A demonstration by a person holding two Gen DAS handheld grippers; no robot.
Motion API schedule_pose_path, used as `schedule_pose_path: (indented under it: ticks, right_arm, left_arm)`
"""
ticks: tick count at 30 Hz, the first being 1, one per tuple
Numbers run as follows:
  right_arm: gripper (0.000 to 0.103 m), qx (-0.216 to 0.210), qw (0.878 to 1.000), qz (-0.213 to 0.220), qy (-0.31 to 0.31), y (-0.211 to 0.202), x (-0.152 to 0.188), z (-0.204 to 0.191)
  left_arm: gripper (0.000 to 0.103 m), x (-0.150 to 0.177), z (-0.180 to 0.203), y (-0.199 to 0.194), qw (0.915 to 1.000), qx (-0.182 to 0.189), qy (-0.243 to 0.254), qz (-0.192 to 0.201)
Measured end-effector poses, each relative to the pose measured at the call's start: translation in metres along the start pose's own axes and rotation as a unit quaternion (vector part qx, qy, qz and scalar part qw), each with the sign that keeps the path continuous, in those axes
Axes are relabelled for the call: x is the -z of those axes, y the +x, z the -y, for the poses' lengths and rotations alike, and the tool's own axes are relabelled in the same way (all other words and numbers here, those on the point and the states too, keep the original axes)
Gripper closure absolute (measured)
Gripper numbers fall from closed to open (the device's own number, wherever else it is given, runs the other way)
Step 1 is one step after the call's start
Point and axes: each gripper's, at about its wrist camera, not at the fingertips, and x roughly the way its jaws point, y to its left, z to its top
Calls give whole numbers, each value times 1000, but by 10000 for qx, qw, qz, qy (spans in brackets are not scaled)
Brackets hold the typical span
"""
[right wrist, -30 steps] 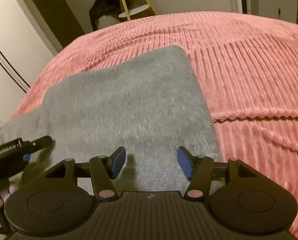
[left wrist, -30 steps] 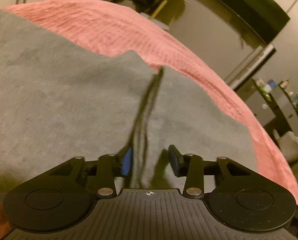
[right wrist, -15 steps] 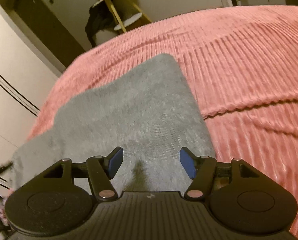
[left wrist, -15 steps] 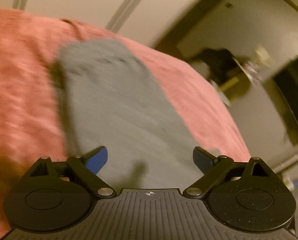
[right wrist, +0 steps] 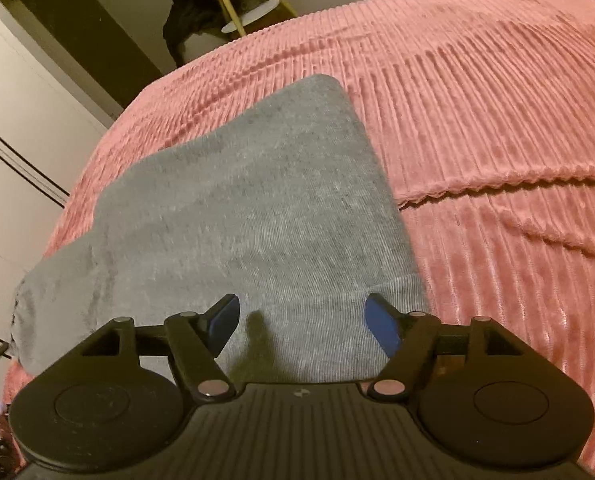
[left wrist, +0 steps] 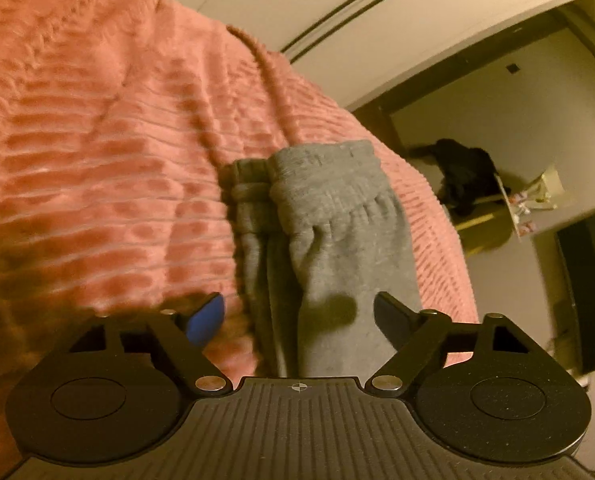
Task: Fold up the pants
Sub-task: 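Grasp the grey cuff with the left tool and lift it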
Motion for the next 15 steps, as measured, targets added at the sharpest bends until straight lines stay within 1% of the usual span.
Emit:
schedule_pose_path:
  ticks: [1,6,8,9,10,11,13,14,15]
  right_arm:
    - [32,-26,10000,8,42,0,0,1]
    - [27,-145,9998,22,164,2,-2,4]
    - [26,-147,9998,27,154,3,-2,4]
    - [26,-139,9998,28,144,4,-3,3]
    - [26,-129,9998,32,134,5,-3,3]
    - [26,-120,9998,40,130,6,-3,2]
    - [26,-104,9998,58,136,7,-3,2]
    - [26,-95,9998,67,143,7,-3,1]
    - [26,-86,9998,69,148,7,-4,1]
  left_arm:
    - [21,-2,-2,5,10000,61,-47,-18]
    - [22,-11,-13,29,9995,196,-51,-229]
    - [22,-15,-16,37,9994,273,-78,-178]
    - [26,-16,-16,39,9995,298,-60,-118]
    - [44,-18,-15,41,9997,250,-30,-79]
    - [54,-19,-14,44,9998,169,-6,-73]
    - [65,-21,-11,45,9999,85,15,-76]
    - [68,-20,-7,43,9999,55,72,-55]
    - [72,-23,-3,42,9999,9,153,-37]
